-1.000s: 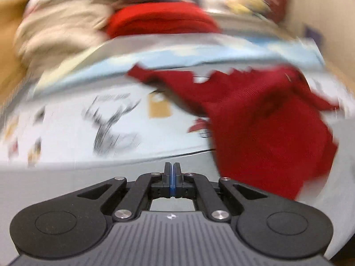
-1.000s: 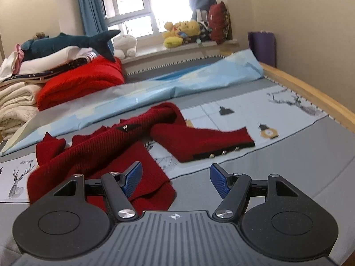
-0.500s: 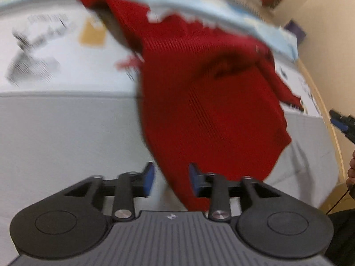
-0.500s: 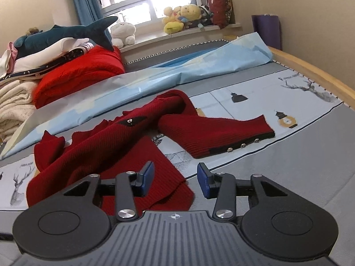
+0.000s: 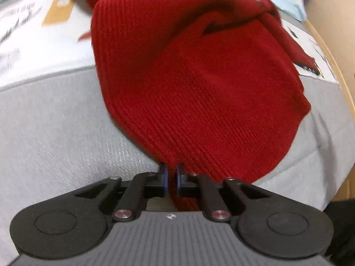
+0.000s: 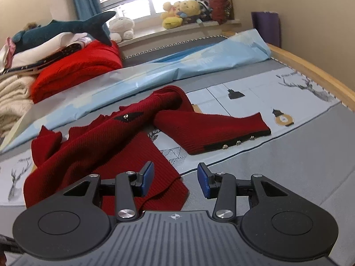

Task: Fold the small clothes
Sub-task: 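Grasp the red sweater hem with the left gripper and lift it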

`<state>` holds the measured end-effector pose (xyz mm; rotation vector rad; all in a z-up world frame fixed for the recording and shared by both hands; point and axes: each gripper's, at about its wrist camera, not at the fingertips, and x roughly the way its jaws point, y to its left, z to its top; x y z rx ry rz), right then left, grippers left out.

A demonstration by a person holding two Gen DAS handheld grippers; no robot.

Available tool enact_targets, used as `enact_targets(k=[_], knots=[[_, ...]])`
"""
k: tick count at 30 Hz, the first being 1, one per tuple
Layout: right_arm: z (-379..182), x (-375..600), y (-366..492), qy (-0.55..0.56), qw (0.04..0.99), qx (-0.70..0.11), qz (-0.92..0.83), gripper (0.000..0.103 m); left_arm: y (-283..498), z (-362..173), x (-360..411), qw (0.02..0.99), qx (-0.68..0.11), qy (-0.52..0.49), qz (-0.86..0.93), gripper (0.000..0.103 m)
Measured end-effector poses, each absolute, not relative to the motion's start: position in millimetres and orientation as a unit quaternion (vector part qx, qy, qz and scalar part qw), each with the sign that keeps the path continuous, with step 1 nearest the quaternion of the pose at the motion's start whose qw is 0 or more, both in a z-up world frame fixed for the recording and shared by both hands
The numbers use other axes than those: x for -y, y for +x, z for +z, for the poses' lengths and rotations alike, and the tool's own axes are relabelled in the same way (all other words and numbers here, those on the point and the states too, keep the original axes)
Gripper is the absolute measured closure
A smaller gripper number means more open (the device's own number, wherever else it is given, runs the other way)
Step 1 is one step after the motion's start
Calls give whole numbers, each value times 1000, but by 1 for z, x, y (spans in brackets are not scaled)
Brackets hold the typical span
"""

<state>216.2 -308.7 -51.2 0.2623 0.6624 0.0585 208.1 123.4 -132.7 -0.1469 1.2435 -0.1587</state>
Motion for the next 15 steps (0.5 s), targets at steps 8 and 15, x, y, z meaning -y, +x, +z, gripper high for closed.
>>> enact_targets(k=[8,15], knots=[[-56,305,243,167,927,-335,17,58,172,-98,-154,833,-545,94,-22,98],[-94,282,284,167,897,-408,32,57,158,-98,-204,826,-563,-16,-26,96]])
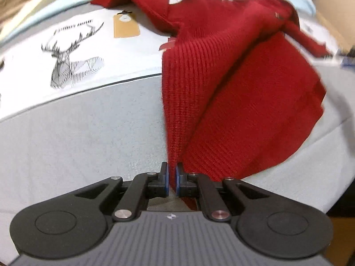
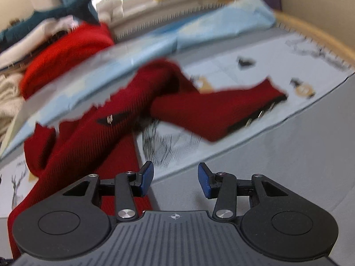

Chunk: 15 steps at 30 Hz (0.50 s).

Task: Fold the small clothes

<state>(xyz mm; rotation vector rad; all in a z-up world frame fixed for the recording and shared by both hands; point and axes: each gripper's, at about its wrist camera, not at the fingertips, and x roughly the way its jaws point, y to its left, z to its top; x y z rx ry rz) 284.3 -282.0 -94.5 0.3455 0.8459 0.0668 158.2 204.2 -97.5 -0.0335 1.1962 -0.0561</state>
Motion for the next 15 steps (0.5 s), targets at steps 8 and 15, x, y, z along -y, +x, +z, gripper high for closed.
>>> enact_targets(k=[8,15], knots=[[-148,235,322,158,859,-483,66,50,169,-101,-226,817,-568,-99,-22,73],[-166,197,335,100,851,-504,109,83,183,-119,-232,804,-590,-72,-2,65]])
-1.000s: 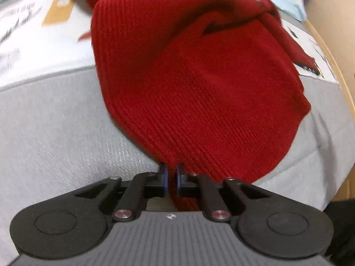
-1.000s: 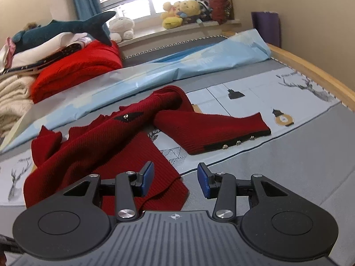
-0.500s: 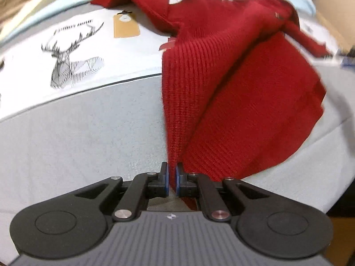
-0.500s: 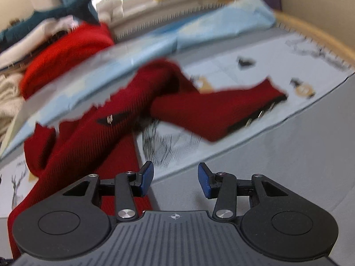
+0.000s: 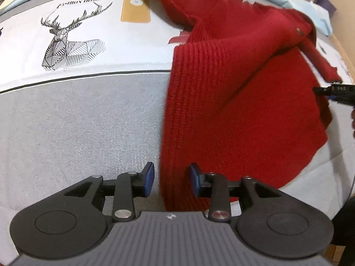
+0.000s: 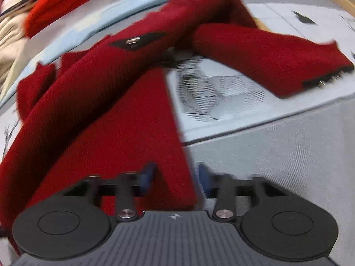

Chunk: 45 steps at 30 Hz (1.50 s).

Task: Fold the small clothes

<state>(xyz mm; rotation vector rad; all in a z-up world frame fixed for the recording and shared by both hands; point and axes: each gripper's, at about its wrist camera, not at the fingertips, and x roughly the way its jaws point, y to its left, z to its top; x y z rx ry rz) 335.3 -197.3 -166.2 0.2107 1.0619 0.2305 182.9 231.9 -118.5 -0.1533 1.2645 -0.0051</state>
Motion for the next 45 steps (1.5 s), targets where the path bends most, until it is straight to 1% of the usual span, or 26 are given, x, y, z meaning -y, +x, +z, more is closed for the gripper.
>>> enact_targets(k=[1,2,3,4,7,10,12,15,17,18,19,20,21,22,24,26,27,30,32,33,34,38,39,40,42,45], knots=[[-162,194,334,87,855,-498,113,86,184,-120,-231,803,-593,-67,-1,66],[-156,193,332,78,859,-492,117,87,186,-121,-229,802,-594,-62,1,70],[-147,193,329,73,864,-482,123,88,186,-121,-228,803,-594,-57,1,83],[-135,196,324,76,871,-468,131,89,187,-120,-227,805,-591,-52,1,94],[-82,212,302,87,897,-401,164,91,185,-106,-221,819,-572,-55,-6,96],[-35,236,262,72,921,-338,182,92,173,-78,-216,843,-533,-65,-21,97],[-11,254,229,50,933,-303,186,92,158,-54,-217,860,-502,-83,-43,97],[12,284,184,25,937,-258,233,92,132,-32,-219,872,-482,-65,-57,98],[9,302,171,33,910,-282,303,88,124,-40,-225,855,-514,-44,-52,98],[0,311,169,44,888,-311,337,85,123,-51,-227,840,-540,-22,-43,101],[-11,319,171,46,878,-333,342,85,124,-61,-227,828,-561,5,-31,103],[-20,324,175,38,880,-353,316,85,125,-71,-227,815,-579,37,-15,103],[-27,332,182,37,889,-362,276,79,126,-77,-229,805,-591,49,-9,103],[-32,343,190,55,895,-369,246,76,128,-80,-231,800,-598,41,-12,102],[-45,367,213,129,890,-389,200,75,133,-77,-232,808,-589,15,-22,102],[-63,380,229,171,888,-397,154,72,138,-72,-225,816,-578,14,-19,99],[-72,381,235,175,888,-403,135,71,140,-71,-221,818,-574,13,-19,96],[-96,377,242,190,887,-408,102,71,150,-68,-206,824,-566,14,-17,95],[-111,373,254,210,882,-414,87,71,153,-67,-196,830,-557,14,-15,93],[-116,370,261,218,882,-410,80,71,156,-64,-193,833,-553,10,-14,89],[-120,365,259,226,884,-402,78,71,162,-64,-187,835,-550,7,-12,87],[-120,357,279,249,888,-377,82,71,182,-58,-171,844,-536,1,-3,87],[-121,353,288,255,887,-375,84,67,187,-56,-166,847,-532,-2,-3,87],[-122,351,294,264,885,-375,85,56,191,-55,-163,849,-528,-3,-3,87],[-125,344,315,292,875,-377,82,44,199,-51,-156,854,-520,-7,-4,87],[-134,331,348,339,858,-381,65,38,210,-50,-150,858,-514,-13,-4,87]])
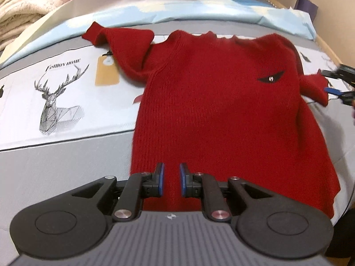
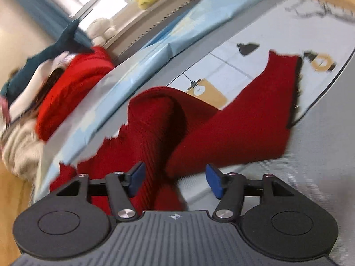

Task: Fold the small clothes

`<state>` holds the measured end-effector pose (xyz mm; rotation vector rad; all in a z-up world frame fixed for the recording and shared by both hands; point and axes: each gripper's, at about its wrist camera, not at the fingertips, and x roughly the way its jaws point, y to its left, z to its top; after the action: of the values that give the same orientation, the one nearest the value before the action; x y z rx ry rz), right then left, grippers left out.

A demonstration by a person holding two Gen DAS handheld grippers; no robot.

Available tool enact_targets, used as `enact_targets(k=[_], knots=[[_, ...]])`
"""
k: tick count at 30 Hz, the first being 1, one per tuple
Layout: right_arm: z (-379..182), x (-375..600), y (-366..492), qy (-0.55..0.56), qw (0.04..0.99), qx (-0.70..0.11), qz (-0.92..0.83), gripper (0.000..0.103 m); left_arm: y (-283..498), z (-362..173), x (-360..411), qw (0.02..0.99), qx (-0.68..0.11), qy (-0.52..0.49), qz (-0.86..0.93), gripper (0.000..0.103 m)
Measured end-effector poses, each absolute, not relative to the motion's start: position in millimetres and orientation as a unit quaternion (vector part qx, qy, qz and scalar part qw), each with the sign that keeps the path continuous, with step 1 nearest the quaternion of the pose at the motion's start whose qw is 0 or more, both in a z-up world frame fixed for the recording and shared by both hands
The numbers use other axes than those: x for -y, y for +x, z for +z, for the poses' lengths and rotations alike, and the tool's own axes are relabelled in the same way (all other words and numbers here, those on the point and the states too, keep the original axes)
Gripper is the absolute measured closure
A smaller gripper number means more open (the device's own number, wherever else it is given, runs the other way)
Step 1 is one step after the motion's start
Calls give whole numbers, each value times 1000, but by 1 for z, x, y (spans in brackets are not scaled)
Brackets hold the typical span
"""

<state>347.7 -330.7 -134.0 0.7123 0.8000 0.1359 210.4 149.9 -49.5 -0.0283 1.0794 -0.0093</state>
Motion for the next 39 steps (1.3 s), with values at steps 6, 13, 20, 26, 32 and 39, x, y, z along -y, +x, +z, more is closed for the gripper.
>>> enact_targets(k=[6,13,20,26,32,39], knots=[[-171,288,412,332,832,-444,-19,38,227,-55,-149,854,-520,-26,-1,87],[-168,268,444,211,863,-445,-112,92,241,-54,-154,858,-513,-20,-6,87],[-94,366,404,187,951,-194,-155,93,245,-48,-171,864,-503,-23,-2,87],[-194,476,381,286,864,-348,-226,92,247,-48,-181,864,-503,-28,2,87],[-193,493,374,275,876,-350,-186,77,248,-55,-176,859,-512,-22,-3,87],[-168,512,389,290,891,-300,-178,34,252,-74,-169,846,-533,-11,-3,77]])
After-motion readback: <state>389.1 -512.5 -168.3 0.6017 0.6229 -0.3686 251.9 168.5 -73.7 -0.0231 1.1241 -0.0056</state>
